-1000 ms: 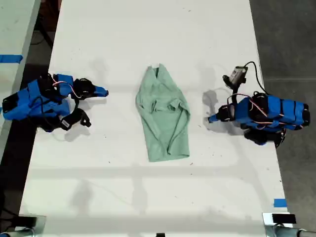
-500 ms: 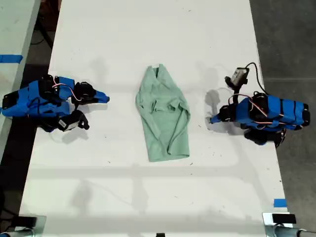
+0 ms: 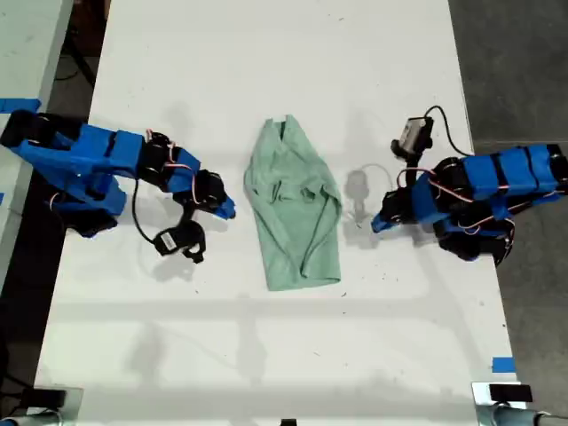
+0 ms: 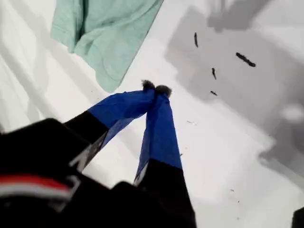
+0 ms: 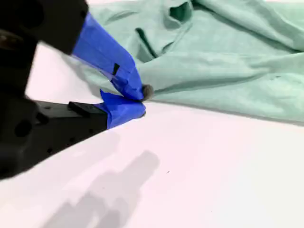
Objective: Fold t shirt
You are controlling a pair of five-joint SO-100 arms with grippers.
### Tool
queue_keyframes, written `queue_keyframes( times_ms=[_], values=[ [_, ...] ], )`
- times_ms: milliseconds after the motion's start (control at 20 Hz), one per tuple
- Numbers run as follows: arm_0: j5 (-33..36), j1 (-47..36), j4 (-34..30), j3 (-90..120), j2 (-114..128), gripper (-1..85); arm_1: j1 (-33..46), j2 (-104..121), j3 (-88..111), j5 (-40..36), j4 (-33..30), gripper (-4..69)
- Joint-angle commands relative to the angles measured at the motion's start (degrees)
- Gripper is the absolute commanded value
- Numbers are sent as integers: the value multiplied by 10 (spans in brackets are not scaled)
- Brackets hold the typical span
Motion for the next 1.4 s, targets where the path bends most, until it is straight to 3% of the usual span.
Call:
queue_keyframes(
  times_ms=[0,150,250,700,750,850,1150,1250,1350],
  values=[
    [12,30,-10,-193,-176,57,-62,-180,-156,34,-35,83],
    [25,42,24,-284,-265,168,-104,-301,-240,42,-69,275],
    [15,57,39,-318,-307,219,-114,-350,-269,42,-83,299],
    [15,73,61,-541,-565,214,-119,-414,-275,41,-119,258],
    [15,74,59,-558,-588,195,-120,-417,-274,42,-119,258],
    [7,82,62,-568,-599,34,-121,-425,-273,44,-120,251],
    [6,93,98,-568,-574,-1,-124,-478,-272,51,-162,235],
    [9,95,99,-568,-569,-1,-120,-505,-268,46,-189,215],
    [11,96,102,-568,-566,-1,-113,-537,-268,44,-209,122]
  ],
)
